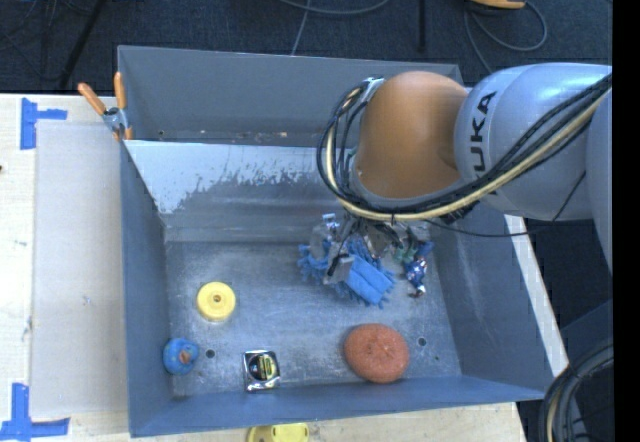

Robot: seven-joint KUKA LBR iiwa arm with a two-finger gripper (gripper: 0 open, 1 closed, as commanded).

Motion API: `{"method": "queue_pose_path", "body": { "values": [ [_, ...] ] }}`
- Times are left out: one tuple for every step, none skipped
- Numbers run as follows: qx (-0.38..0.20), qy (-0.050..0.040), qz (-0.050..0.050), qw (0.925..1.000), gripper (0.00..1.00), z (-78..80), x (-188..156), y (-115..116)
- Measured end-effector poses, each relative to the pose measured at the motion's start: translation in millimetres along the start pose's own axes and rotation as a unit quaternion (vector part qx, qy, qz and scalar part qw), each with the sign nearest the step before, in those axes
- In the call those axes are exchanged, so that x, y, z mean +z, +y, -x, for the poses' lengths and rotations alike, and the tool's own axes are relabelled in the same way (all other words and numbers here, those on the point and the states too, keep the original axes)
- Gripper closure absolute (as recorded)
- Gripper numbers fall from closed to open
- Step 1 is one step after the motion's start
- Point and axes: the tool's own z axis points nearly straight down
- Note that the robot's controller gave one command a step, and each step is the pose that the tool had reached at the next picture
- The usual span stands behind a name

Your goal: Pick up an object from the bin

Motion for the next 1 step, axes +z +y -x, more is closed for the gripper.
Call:
{"method": "queue_pose_path", "body": {
  "values": [
    [-0.002, -0.0010, 0.000, 1.0000, 1.00, 10.3, -91.9, -33.1]
  ]
}}
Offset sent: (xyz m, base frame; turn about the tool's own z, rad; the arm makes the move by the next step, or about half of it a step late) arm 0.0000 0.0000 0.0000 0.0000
